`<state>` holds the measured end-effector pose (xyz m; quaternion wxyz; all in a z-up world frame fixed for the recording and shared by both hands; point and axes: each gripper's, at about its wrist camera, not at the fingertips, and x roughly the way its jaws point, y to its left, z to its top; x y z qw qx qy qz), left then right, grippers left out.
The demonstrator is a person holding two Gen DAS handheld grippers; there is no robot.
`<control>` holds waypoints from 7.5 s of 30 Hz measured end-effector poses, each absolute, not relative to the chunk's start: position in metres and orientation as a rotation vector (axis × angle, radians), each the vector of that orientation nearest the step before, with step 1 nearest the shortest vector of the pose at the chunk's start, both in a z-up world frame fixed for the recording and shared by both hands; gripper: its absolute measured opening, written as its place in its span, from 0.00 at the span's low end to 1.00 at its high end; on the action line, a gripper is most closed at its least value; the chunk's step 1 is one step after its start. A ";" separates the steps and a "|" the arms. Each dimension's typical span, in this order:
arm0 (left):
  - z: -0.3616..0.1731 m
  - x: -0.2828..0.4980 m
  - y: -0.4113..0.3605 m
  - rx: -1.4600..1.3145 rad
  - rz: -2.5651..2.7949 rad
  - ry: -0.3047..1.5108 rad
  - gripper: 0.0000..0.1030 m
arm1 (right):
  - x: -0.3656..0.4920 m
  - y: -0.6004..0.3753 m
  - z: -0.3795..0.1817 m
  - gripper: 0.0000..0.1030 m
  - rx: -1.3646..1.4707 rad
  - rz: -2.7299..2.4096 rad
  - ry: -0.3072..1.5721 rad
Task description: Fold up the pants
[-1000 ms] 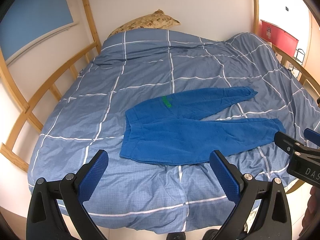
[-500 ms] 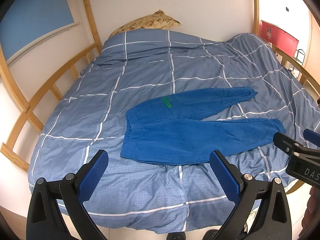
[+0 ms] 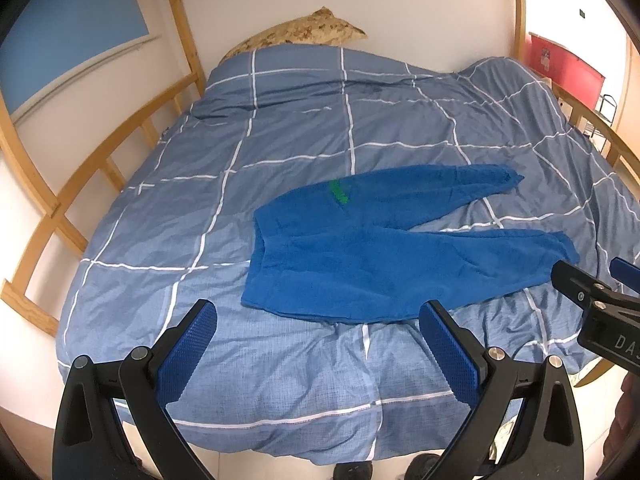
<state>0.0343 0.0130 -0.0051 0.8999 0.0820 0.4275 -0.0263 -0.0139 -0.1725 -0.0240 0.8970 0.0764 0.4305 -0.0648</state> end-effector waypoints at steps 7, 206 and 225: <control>-0.013 0.045 0.013 0.186 -0.017 0.911 1.00 | -0.002 -0.174 -0.030 0.99 0.148 -0.105 0.913; -0.148 0.259 -0.158 0.091 -0.374 1.199 0.57 | 0.203 -0.312 -0.148 0.37 -0.003 -0.033 1.118; -0.196 0.223 -0.225 0.283 -0.439 1.302 0.56 | 0.163 -0.331 -0.211 0.37 -0.127 0.121 1.198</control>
